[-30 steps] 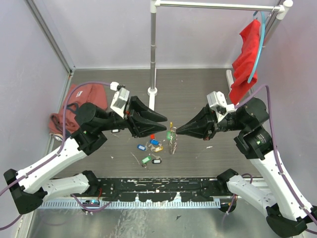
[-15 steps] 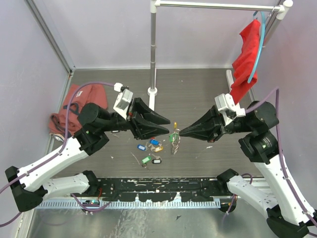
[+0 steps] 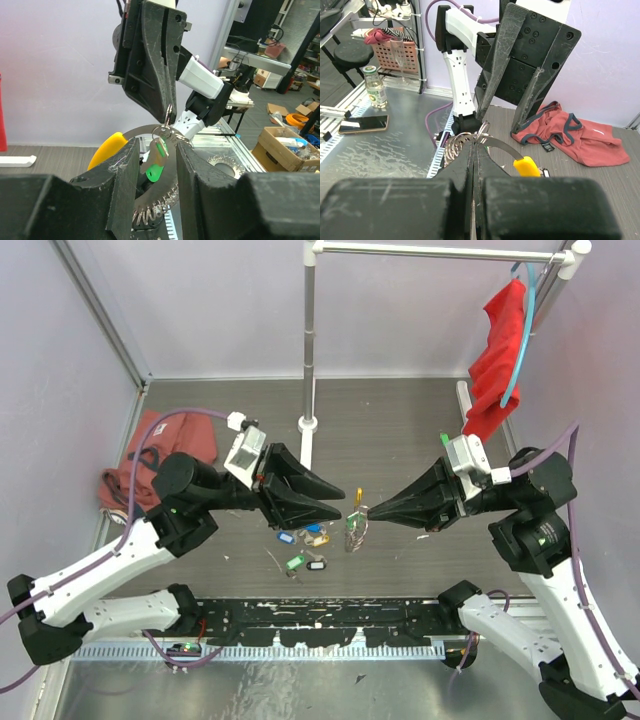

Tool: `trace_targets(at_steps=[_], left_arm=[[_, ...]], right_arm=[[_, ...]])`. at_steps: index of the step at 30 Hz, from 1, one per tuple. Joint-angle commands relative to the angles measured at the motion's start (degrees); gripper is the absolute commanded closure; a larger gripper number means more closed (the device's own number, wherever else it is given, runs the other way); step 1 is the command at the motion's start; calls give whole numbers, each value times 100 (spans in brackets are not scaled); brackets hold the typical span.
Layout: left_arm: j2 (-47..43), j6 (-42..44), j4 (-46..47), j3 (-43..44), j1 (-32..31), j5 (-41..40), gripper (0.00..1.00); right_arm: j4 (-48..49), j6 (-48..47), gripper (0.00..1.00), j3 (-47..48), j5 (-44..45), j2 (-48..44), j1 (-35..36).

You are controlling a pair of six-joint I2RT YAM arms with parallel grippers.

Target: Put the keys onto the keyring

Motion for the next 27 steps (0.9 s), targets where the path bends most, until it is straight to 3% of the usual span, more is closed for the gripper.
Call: trace_targets(at_steps=[1, 19, 27], left_arm=[[137, 118, -3, 337, -177, 11, 57], [461, 512, -440, 728, -509, -70, 61], [-92, 628, -748, 172, -512, -420, 57]], right_arm=[[233, 45, 99, 156, -38, 18, 7], [-306, -348, 99, 210, -48, 46, 7], [-625, -507, 99, 501, -25, 1, 7]])
